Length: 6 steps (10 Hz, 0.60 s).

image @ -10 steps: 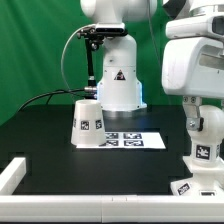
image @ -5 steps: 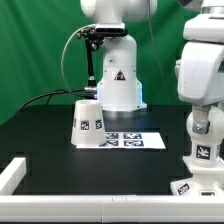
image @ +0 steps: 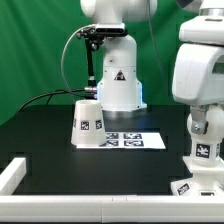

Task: Assemble lamp

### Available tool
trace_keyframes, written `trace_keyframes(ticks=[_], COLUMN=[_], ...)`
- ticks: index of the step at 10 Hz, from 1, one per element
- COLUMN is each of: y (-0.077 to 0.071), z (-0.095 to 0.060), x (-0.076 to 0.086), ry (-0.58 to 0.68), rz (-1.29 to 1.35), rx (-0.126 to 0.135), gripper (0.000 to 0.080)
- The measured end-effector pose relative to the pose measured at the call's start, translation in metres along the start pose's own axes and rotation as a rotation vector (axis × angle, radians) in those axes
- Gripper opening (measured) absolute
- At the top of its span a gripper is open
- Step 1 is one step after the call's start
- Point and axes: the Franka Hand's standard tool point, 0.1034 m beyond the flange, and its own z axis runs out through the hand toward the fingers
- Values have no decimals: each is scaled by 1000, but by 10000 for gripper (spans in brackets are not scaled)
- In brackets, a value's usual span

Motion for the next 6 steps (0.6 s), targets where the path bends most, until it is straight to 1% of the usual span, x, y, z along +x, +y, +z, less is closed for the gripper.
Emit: trace_keyframes(ticks=[2, 3, 4, 5, 6], y=[0, 3, 3, 5, 7], z=[0, -1, -1, 0, 0], x=[1, 1, 1, 0, -1], ry=[5, 26, 42, 45, 49], rz=[160, 262, 402, 529, 602], rx=[1, -6, -2, 9, 26], gripper=[573, 573, 573, 573, 574])
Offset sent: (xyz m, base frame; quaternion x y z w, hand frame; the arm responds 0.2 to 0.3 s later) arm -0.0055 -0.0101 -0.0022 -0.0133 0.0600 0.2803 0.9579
